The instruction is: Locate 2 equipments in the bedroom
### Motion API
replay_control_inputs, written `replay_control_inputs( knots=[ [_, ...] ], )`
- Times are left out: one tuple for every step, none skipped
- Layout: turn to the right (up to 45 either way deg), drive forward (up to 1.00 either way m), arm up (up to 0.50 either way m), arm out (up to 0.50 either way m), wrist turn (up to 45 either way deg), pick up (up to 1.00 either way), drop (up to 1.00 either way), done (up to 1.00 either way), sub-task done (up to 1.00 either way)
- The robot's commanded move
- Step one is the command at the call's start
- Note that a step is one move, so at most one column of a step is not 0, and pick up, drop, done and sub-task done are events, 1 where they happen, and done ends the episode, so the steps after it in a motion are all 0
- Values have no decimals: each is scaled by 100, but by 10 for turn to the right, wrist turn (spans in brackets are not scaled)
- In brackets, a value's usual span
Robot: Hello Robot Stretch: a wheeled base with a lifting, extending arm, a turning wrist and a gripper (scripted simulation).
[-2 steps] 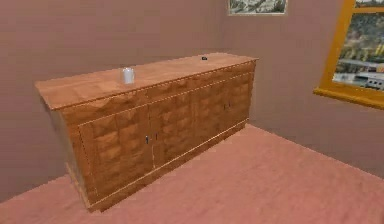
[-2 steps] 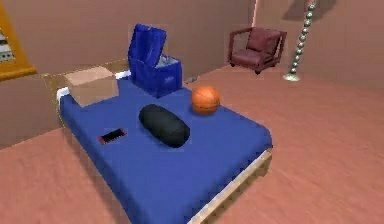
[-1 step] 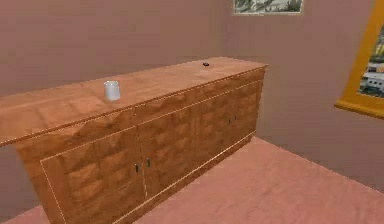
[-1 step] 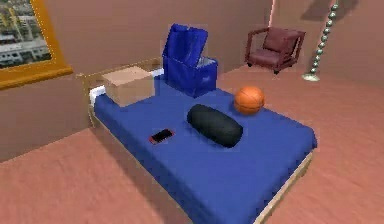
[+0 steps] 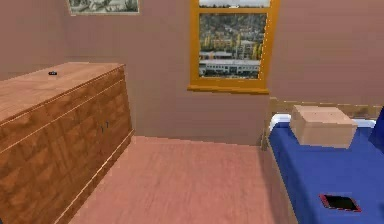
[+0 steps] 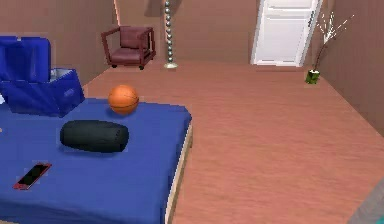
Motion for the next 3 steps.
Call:
replay_control_inputs(
  knots=[
    [0,20,0,0,0,0,0,0,0],
    [450,0,0,0,0,0,0,0,0],
    [0,0,0,0,0,0,0,100,0]
  ],
)
